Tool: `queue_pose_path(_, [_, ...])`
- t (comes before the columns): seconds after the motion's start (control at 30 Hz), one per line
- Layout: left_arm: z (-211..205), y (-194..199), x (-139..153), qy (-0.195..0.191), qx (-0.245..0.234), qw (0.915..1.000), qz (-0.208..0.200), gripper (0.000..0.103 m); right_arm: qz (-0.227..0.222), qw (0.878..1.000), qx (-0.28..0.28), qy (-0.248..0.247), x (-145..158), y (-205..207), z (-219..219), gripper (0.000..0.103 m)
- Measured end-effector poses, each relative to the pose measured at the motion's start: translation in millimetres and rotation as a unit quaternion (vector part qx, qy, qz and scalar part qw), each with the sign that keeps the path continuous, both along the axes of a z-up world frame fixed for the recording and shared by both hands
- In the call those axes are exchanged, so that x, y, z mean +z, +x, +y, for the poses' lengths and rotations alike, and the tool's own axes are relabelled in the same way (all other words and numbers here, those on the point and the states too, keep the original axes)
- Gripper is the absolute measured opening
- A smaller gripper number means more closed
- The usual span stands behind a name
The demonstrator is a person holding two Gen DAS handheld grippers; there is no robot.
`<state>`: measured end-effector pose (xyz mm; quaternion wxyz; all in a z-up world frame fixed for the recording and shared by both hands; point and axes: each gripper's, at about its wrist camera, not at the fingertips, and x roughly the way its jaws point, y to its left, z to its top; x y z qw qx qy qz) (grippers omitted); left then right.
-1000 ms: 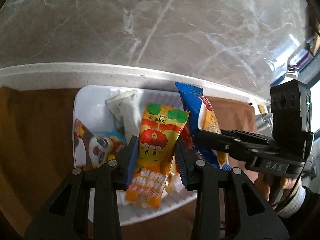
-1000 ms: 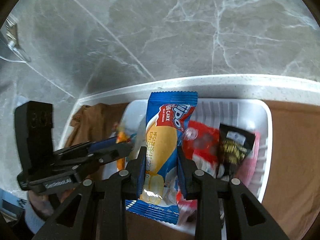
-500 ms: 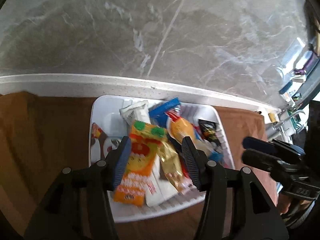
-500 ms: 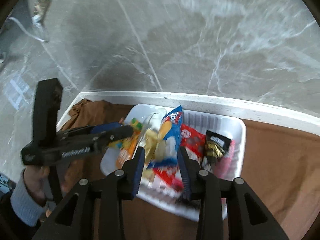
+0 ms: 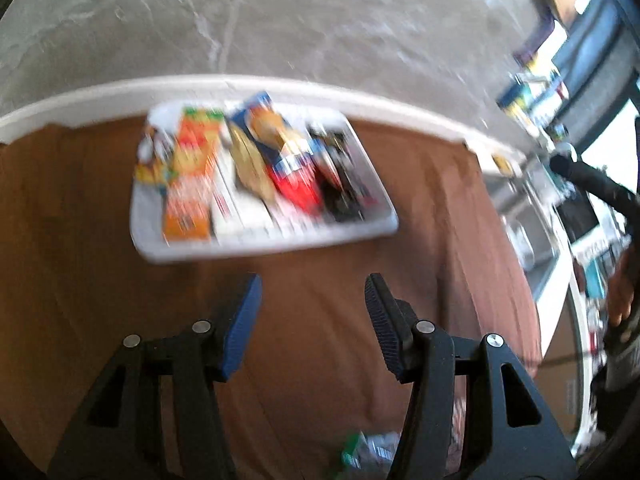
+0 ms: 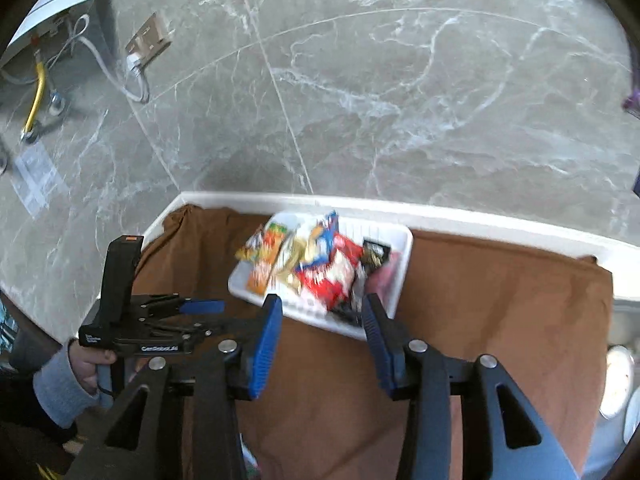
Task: Organize snacks
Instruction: 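Move both open tools back over the remaining green and red packets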
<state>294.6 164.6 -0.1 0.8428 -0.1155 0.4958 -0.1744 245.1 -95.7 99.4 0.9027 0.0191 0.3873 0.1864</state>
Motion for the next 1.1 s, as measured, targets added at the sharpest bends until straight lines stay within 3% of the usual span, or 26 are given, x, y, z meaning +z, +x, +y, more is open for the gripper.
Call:
queue_pose_path(0.13, [-22, -48, -16, 0.007, -0.021, 0.9991, 0.035, 0.052, 0.03, 0.999, 0.002, -0.022, -25, -39, -4, 0.049])
queue_pose_path(0.3, [-32, -102, -37, 0.016, -0.021, 0.9967, 0.077, 0.052, 0.1, 0.994, 0.005, -0.054, -85, -91, -3, 0.049])
queue_pose_path(0.5, [-41, -155, -57, -0.003, -0.013, 0.9915, 0.129, 0.052, 0.186, 0.982, 0.005, -0.037, -140, -138, -9, 0.049])
queue_pose_path(0.6, [-47, -173, -68, -0.001, -0.009, 0.9888, 0.149, 0.052, 0.208, 0.977, -0.003, -0.037, -161, -152, -12, 0.049])
queue_pose_path(0.8, [-54, -191, -89, -0.034, 0.019, 0.9818, 0.186, 0.052, 0.222, 0.975, -0.003, -0.025, -180, -165, -8, 0.049])
queue_pose_path(1.1, [-73, -175, -96, -0.033, 0.03, 0.9844, 0.17, 0.056, 0.214, 0.977, -0.005, -0.013, -184, -165, -3, 0.052])
